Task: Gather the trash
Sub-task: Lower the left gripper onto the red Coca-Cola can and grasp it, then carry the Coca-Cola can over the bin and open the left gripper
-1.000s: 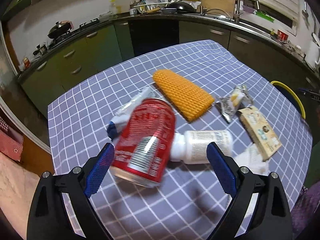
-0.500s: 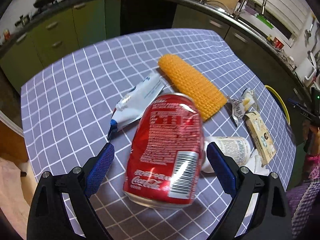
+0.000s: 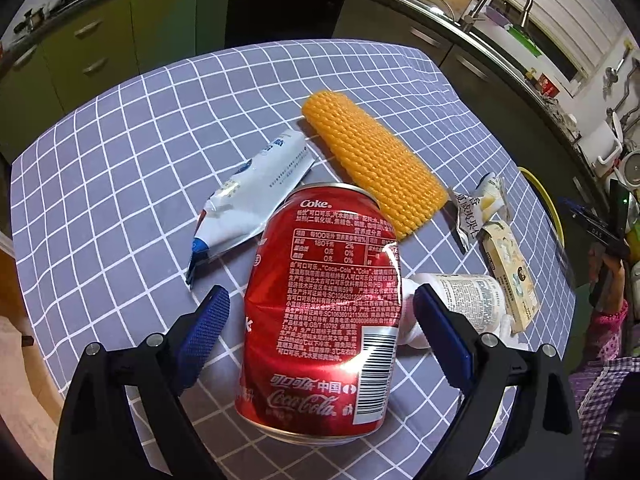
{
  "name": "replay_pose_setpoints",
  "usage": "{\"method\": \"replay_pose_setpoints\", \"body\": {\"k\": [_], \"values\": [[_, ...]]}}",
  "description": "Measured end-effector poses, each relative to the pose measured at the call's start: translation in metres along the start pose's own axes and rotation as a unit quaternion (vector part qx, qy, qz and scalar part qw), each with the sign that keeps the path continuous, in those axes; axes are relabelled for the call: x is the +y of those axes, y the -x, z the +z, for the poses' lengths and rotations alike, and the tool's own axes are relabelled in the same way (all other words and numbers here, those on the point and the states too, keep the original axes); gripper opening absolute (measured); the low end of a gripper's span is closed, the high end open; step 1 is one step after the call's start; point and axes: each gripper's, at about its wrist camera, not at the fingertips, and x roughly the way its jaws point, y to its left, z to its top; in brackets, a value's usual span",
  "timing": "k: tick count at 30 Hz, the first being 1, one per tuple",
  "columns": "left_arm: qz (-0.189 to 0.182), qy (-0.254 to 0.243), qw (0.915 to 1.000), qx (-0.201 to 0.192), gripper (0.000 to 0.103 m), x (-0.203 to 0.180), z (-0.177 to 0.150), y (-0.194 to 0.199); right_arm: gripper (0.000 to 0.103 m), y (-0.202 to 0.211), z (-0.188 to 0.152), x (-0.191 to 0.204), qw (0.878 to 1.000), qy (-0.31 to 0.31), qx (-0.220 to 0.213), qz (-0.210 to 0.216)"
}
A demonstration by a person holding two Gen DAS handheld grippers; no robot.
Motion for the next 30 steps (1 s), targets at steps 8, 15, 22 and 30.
{"method": "replay_pose_setpoints", "body": {"k": [8,15,22,30], "values": [[0.028,-0.007,0.9995,0.01,0.086,0.008,-0.005,0.002,0.061,0.0,-0.001,-0.005,1.0,-0.003,0.001,-0.001],[0.062,-0.033,0.9973,0.02,0.086,0.005,-0.007,-0.007,0.061,-0.003,-0.002,0.002,1.0,0.005,0.005,0.006],[0.076,-0.04,0.9961,0.02,0.074,0.002,-0.007,-0.015,0.061,-0.002,-0.003,0.001,1.0,0.006,0.004,0.009],[0.12,-0.045,0.9918,-0.004,0.074,-0.014,-0.026,0.008,0.061,0.001,-0.006,-0.002,1.0,0.005,0.001,0.017]]}}
